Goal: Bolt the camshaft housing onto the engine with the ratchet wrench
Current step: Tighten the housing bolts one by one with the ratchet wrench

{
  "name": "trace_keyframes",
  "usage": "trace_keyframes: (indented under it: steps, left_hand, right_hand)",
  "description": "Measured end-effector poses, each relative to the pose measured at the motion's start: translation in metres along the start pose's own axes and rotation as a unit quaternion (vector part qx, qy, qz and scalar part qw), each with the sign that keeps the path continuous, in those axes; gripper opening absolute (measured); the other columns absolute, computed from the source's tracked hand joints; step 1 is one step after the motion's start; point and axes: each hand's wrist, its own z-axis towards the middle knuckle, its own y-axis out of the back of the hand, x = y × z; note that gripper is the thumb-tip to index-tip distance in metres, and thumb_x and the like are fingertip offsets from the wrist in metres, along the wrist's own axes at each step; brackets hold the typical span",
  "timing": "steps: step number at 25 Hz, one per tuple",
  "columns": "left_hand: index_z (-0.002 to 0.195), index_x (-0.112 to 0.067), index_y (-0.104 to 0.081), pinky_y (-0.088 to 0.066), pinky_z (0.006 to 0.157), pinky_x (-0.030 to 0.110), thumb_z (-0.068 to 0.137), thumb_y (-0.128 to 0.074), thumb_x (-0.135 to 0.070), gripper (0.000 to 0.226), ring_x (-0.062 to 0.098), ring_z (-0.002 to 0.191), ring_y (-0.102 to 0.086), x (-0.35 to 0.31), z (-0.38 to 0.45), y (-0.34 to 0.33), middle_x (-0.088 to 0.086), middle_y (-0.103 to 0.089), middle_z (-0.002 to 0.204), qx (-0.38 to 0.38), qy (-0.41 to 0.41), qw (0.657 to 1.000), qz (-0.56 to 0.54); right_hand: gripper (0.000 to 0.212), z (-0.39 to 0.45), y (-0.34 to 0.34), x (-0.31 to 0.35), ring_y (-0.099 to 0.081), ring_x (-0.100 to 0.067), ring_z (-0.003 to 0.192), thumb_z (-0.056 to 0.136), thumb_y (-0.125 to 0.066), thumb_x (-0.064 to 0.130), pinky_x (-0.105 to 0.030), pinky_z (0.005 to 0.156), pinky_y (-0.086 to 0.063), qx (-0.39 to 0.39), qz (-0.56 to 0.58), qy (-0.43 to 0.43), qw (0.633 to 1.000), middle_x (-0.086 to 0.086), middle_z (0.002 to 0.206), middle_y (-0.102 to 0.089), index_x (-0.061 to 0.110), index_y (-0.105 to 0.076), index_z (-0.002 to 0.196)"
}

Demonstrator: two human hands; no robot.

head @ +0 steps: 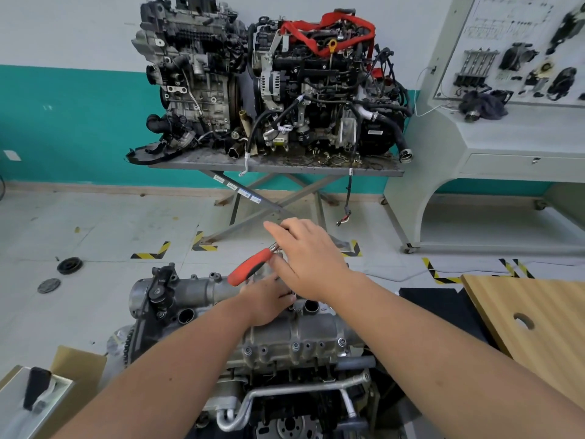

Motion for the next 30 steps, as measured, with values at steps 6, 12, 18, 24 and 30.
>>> trace_keyframes:
  steps: [6,12,18,24,30]
  left_hand:
    - [0.141,-0.031,-0.049,-0.032,0.112,0.052,0.104,-0.033,-0.046,0.043,0.029,0.134,-0.044,-0.002,0.001,0.000,-0.003,-0.041,0.152,-0.001,0.009,1.000,-0.007]
    - [0.120,-0.018,-0.062,-0.025,0.115,0.053,0.104,-0.033,-0.051,0.046,0.031,0.138,-0.039,0.000,0.004,-0.001,0.007,-0.030,0.158,0.033,0.045,0.998,0.033]
    - [0.136,-0.026,-0.056,-0.007,0.121,0.055,0.104,-0.032,-0.051,0.047,0.022,0.153,-0.009,0.004,0.007,-0.004,0.005,-0.007,0.167,0.027,0.024,0.998,0.045]
    - [0.127,-0.021,-0.059,-0.004,0.120,0.054,0.104,-0.032,-0.050,0.046,0.019,0.152,-0.014,0.005,0.008,-0.006,0.000,-0.008,0.166,0.023,0.032,0.999,0.034]
    - [0.099,-0.029,-0.059,-0.002,0.121,0.055,0.103,-0.029,-0.054,0.040,0.015,0.153,-0.005,0.007,0.009,-0.008,0.002,-0.019,0.165,0.019,0.031,0.999,0.008]
  right_hand:
    - [0.049,0.008,0.007,0.004,-0.047,-0.023,0.112,0.105,-0.032,0.037,-0.040,0.094,-0.041,0.060,0.019,0.035,0.997,-0.005,0.127,-0.052,0.023,-0.040,0.151]
    - [0.032,0.036,0.014,0.018,-0.062,-0.024,0.070,0.105,-0.038,0.036,-0.030,0.055,-0.038,0.094,0.041,-0.145,0.984,0.001,0.075,-0.056,0.016,-0.062,0.098]
    - [0.003,0.027,0.009,0.017,-0.073,-0.021,0.070,0.099,-0.045,0.005,-0.023,0.052,-0.049,-0.067,0.757,-0.454,0.465,-0.004,0.066,-0.068,0.007,-0.047,0.098]
    - [0.022,0.006,-0.009,0.025,-0.068,-0.017,0.084,0.104,-0.049,0.025,-0.028,0.066,-0.051,-0.122,0.680,-0.376,0.618,0.001,0.099,-0.074,0.033,-0.069,0.110]
    - [0.025,-0.005,-0.009,0.025,-0.064,0.003,0.106,0.091,-0.043,0.061,-0.027,0.090,-0.053,-0.107,0.528,-0.348,0.767,0.021,0.117,-0.068,0.067,-0.060,0.109]
